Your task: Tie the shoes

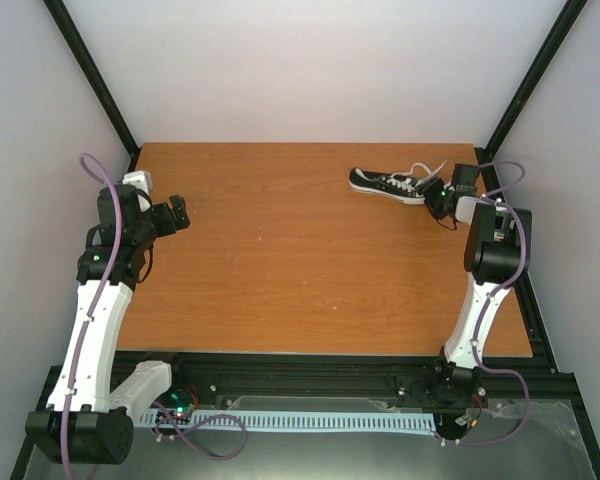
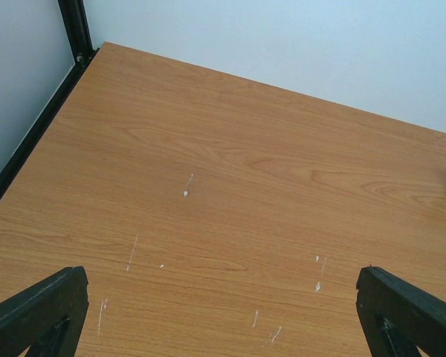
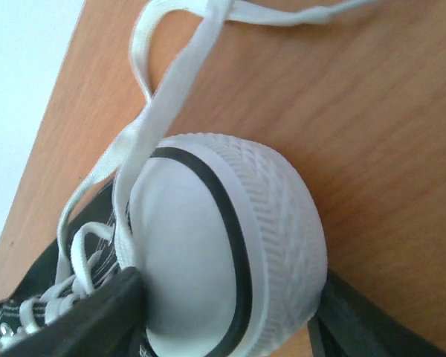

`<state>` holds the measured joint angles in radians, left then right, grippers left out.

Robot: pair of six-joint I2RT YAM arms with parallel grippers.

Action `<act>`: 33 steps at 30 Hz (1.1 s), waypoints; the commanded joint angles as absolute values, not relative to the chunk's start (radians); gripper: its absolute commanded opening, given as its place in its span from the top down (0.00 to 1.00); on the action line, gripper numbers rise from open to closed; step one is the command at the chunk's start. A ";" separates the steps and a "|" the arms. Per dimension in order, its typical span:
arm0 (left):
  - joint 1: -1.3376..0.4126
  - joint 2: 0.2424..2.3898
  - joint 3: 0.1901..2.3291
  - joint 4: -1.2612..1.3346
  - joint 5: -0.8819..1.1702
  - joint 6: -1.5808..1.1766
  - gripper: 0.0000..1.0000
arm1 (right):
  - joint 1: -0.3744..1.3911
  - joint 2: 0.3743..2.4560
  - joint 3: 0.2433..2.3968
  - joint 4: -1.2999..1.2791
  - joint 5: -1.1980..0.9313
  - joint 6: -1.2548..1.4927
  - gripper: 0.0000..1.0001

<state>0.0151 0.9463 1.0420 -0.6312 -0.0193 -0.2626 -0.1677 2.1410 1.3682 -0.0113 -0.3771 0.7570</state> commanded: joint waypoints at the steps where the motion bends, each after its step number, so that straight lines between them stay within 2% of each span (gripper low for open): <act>1: 0.020 0.930 1.045 -0.641 -0.028 -0.239 0.00 | -0.164 2.194 1.357 0.015 -0.475 0.802 0.52; 8: 0.018 0.927 1.044 -0.641 -0.036 -0.238 0.00 | -0.163 2.077 1.272 0.083 -0.480 0.795 0.96; 15: 0.019 0.926 1.043 -0.642 -0.040 -0.239 0.00 | -0.163 1.709 1.089 0.082 -0.375 0.752 0.97; 22: 0.019 0.917 1.043 -0.646 -0.053 -0.244 0.00 | -0.162 1.389 1.097 -0.115 -0.247 0.662 0.97; 28: 0.019 0.909 1.045 -0.648 -0.063 -0.246 0.00 | -0.054 1.335 1.185 -0.288 -0.278 0.604 0.97; 33: 0.019 0.904 1.043 -0.650 -0.075 -0.250 0.00 | 0.165 1.393 1.243 -0.319 -0.270 0.597 0.97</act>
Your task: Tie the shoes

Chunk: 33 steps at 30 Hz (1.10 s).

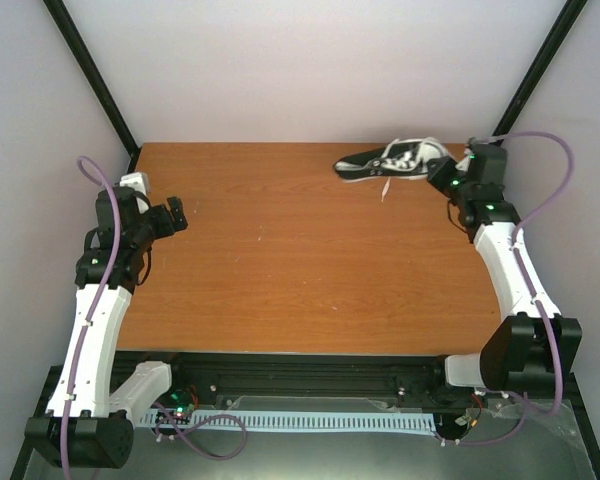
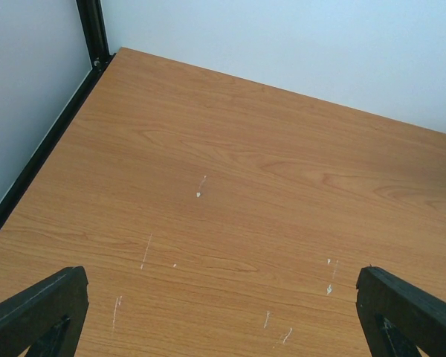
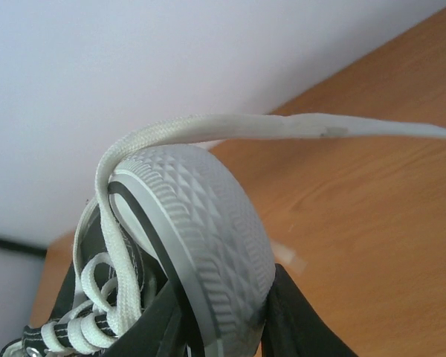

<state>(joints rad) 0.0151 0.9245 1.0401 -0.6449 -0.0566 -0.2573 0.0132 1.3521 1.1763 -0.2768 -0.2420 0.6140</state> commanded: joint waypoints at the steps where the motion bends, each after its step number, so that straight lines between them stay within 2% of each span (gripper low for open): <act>1: 0.019 0.903 1.043 -0.651 -0.079 -0.250 0.00 | 0.217 1.421 1.266 -0.323 -0.286 0.590 0.97; 5: 0.018 0.897 1.041 -0.653 -0.087 -0.253 0.00 | 0.405 1.560 1.397 -0.326 -0.428 0.543 0.97; 10: 0.020 0.883 1.037 -0.654 -0.085 -0.257 0.00 | 0.542 1.703 1.611 -0.504 -0.557 0.372 0.97; 17: 0.019 0.875 1.030 -0.651 -0.058 -0.258 0.00 | 0.543 1.763 1.466 -0.618 -0.610 0.182 0.97; 26: 0.016 0.882 1.031 -0.652 -0.044 -0.256 0.00 | 0.541 1.806 1.258 -0.637 -0.526 0.090 0.97; 33: 0.015 0.920 1.030 -0.648 0.020 -0.252 0.00 | 0.505 1.836 1.266 -0.720 -0.492 -0.056 0.97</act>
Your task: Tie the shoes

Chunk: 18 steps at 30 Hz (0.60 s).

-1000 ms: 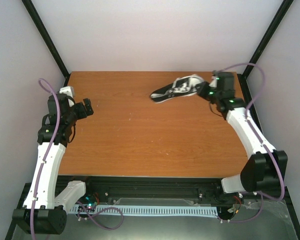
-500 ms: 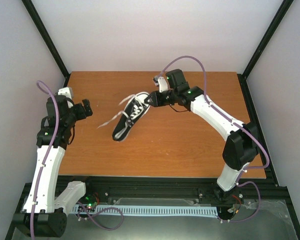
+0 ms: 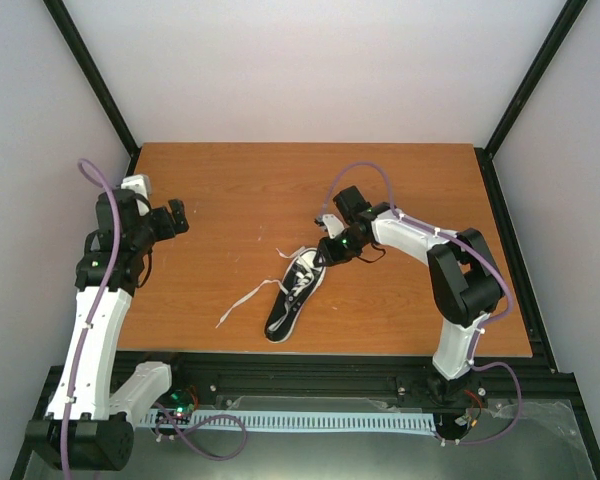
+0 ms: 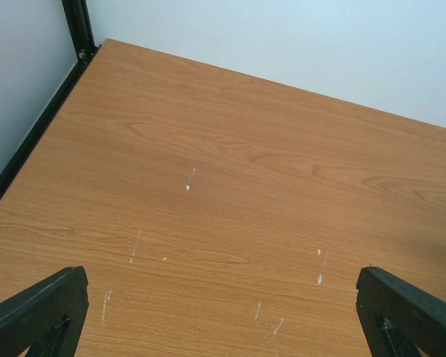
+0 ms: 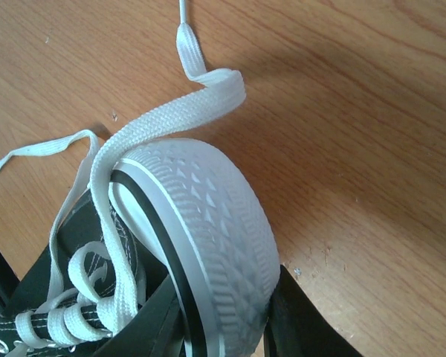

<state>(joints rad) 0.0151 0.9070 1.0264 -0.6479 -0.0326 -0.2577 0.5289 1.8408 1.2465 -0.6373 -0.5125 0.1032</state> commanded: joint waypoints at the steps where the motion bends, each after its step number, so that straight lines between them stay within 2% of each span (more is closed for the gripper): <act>1: 0.015 0.921 1.030 -0.645 0.032 -0.251 0.00 | 0.486 1.836 1.270 -0.722 -0.514 -0.070 0.97; 5: 0.015 0.932 1.028 -0.641 0.042 -0.249 0.00 | 0.459 1.853 1.326 -0.705 -0.554 -0.088 0.96; 10: 0.015 0.936 1.024 -0.640 0.045 -0.249 0.00 | 0.461 1.961 1.416 -0.638 -0.619 -0.029 0.86; 13: 0.015 0.928 1.019 -0.633 0.052 -0.245 0.00 | 0.474 1.993 1.416 -0.531 -0.640 0.045 0.61; 16: 0.016 0.919 1.015 -0.628 0.061 -0.245 0.00 | 0.488 1.962 1.390 -0.465 -0.561 0.097 0.24; 17: 0.015 0.917 1.013 -0.624 0.065 -0.247 0.00 | 0.488 1.937 1.372 -0.441 -0.530 0.113 0.09; 18: 0.015 0.913 1.010 -0.618 0.070 -0.249 0.00 | 0.488 1.910 1.354 -0.421 -0.494 0.123 0.01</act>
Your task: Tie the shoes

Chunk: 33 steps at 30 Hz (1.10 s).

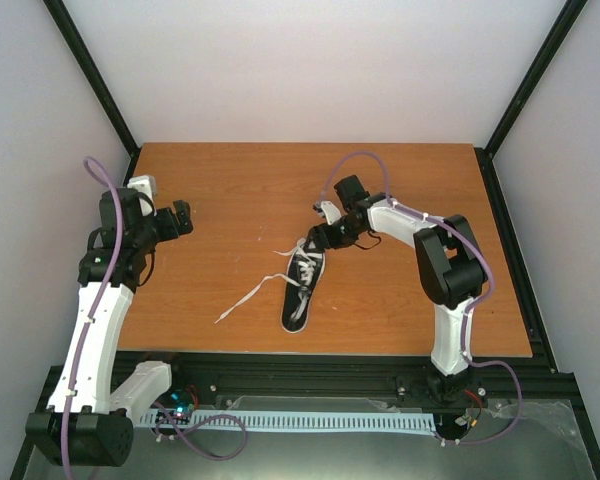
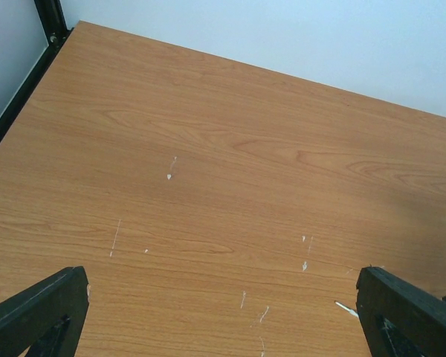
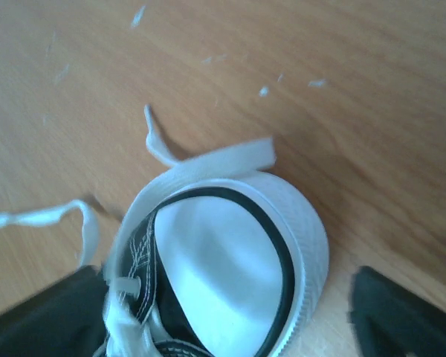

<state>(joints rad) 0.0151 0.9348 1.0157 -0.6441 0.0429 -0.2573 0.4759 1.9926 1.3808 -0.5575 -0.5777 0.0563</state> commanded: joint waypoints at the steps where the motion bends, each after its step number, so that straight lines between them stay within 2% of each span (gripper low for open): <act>1: 0.016 0.910 1.008 -0.615 0.078 -0.253 0.00 | 0.487 1.876 1.336 -0.405 -0.461 0.132 0.00; 6: 0.015 0.897 0.995 -0.571 0.166 -0.360 0.00 | 0.500 1.711 1.273 -0.411 -0.276 0.162 0.00; 8: 0.015 0.909 1.012 -0.575 0.233 -0.389 0.00 | 0.526 1.681 1.304 -0.479 -0.191 0.160 0.00; 11: 0.016 0.929 1.083 -0.634 0.228 -0.380 0.00 | 0.599 1.679 1.353 -0.567 -0.015 0.183 0.03; 14: 0.017 0.919 1.092 -0.650 0.120 -0.336 0.00 | 0.677 1.723 1.392 -0.615 0.100 0.208 0.14; 17: 0.017 0.904 1.027 -0.611 0.022 -0.323 0.00 | 0.731 1.780 1.410 -0.603 0.125 0.246 0.26; 22: 0.022 0.936 1.040 -0.636 0.078 -0.311 0.00 | 0.803 1.912 1.489 -0.617 0.191 0.278 0.44; 28: 0.021 0.942 1.037 -0.639 0.101 -0.306 0.00 | 0.837 2.035 1.572 -0.639 0.308 0.296 0.53; 33: 0.021 0.934 1.025 -0.647 0.099 -0.308 0.00 | 0.838 2.110 1.631 -0.672 0.333 0.311 0.64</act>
<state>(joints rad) 0.0158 0.9451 1.0321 -0.6304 0.0910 -0.3279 0.8330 2.0712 1.5764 -0.6369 0.2600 0.2848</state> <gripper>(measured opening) 0.995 0.392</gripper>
